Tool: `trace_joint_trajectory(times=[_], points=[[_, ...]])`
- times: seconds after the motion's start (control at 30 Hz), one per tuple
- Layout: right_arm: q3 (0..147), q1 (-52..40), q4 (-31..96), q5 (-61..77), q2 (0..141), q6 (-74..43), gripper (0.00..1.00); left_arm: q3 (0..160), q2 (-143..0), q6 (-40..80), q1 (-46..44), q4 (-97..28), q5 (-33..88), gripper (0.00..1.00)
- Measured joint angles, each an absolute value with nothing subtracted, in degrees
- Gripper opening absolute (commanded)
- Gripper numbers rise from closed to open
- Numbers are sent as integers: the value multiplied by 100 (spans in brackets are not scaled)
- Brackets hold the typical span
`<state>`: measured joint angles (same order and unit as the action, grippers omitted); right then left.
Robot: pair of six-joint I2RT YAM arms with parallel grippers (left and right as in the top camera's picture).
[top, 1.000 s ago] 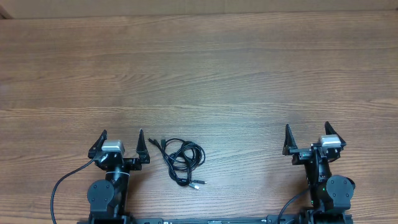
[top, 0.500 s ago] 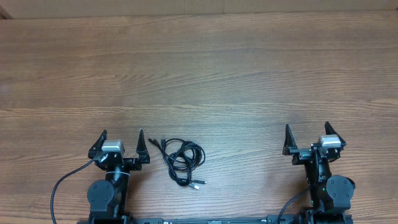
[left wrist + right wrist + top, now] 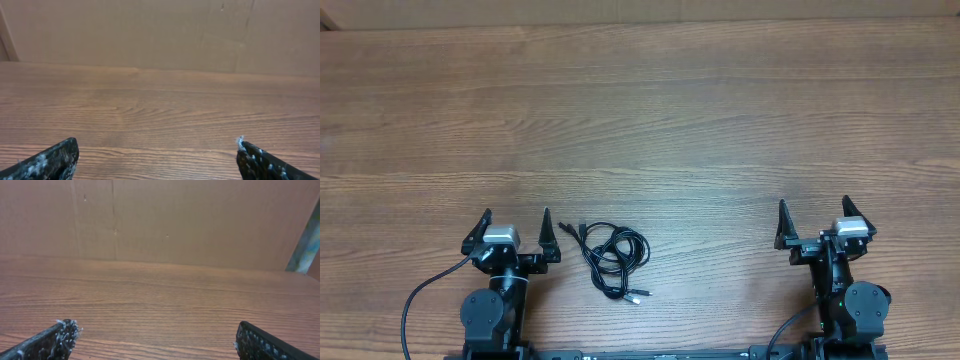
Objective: Untangle cables
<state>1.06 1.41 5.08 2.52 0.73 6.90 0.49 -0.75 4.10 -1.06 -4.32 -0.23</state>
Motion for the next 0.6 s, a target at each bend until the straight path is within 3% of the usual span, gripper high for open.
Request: trace_joint_trajectory(times=[0.3,0.6], points=[[106,141,508,252,73,687,100,113,-75,410,-106,-316,462,100],[106,141,506,255,73,690,100,2161,-307,261,-106,-2357,781,100]])
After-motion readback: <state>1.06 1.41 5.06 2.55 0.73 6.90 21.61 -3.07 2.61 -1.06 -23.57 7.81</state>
